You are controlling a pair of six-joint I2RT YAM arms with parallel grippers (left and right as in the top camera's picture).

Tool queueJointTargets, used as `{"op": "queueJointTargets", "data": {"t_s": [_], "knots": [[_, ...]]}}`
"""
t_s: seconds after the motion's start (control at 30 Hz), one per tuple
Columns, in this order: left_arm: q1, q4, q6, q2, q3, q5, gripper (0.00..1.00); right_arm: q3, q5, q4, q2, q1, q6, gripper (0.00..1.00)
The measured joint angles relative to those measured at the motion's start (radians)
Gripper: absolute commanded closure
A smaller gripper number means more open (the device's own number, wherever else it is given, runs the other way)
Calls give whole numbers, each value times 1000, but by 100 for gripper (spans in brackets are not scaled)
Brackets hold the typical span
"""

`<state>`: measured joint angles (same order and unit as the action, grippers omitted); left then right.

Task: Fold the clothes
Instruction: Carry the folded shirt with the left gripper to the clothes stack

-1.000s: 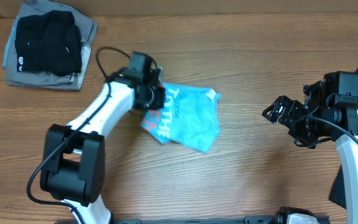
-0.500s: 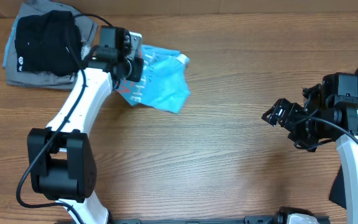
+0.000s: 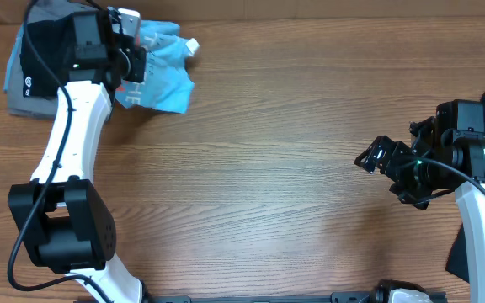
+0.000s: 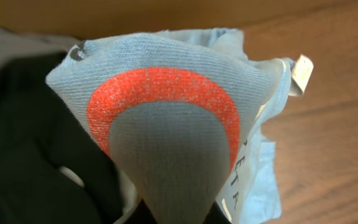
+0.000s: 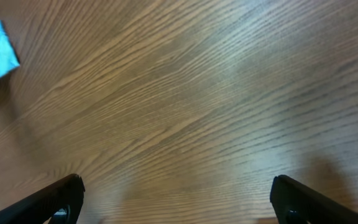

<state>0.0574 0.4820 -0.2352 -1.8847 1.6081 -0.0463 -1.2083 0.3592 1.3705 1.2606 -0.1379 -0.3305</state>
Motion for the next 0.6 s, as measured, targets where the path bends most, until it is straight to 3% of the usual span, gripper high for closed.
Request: {"op": "queueJointTargets", "data": {"t_s": [0.6], "knots": [[112,-128,-27,-1,18,18,96,0,-26,66,0,0,-25,0]]}}
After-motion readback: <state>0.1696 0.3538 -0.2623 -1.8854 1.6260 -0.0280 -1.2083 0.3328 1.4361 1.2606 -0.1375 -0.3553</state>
